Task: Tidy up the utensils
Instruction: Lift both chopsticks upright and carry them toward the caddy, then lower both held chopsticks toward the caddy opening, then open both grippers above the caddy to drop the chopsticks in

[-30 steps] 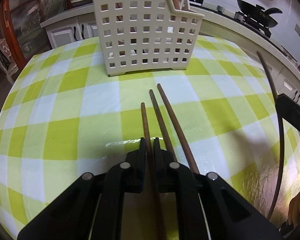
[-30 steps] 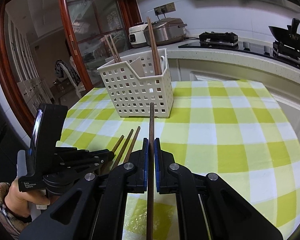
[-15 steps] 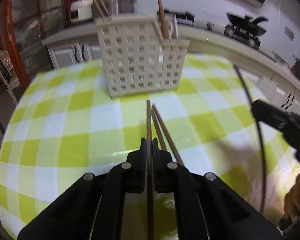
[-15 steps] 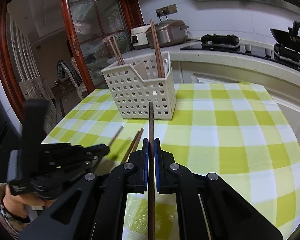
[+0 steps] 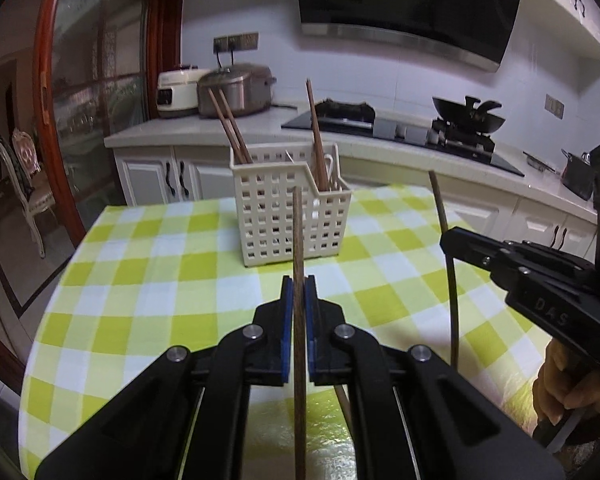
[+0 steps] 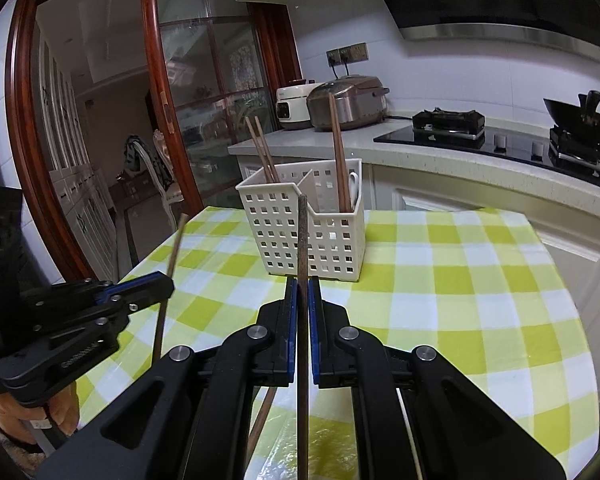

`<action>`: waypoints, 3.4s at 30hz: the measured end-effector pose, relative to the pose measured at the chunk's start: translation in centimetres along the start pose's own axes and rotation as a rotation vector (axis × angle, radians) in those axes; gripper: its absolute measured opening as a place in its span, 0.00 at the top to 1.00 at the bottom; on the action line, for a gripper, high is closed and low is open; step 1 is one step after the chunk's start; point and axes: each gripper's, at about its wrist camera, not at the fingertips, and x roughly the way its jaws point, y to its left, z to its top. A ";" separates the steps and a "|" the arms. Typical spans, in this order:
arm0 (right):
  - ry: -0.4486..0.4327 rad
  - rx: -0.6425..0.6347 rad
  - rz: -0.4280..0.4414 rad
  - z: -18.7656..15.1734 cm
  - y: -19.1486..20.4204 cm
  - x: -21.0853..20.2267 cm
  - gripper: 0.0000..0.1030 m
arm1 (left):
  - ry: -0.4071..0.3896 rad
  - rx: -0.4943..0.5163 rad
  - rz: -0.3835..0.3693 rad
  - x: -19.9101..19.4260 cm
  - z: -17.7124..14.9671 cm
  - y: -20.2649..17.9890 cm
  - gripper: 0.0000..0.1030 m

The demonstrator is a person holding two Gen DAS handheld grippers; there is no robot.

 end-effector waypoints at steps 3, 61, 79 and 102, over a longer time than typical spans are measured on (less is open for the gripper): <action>-0.011 -0.011 0.000 0.3 0.6 -0.5 0.94 | -0.038 -0.015 0.005 -1.3 0.2 0.3 0.94; -0.127 -0.104 -0.031 7.3 2.0 -0.4 0.94 | -0.241 0.021 0.020 -3.3 7.3 1.0 0.94; -0.185 -0.157 -0.059 21.0 1.8 5.1 0.94 | -0.335 -0.031 0.037 0.6 24.4 3.3 0.94; 0.098 -0.027 -0.043 15.0 -3.5 17.3 0.83 | -0.073 -0.212 0.041 14.8 17.1 9.5 0.42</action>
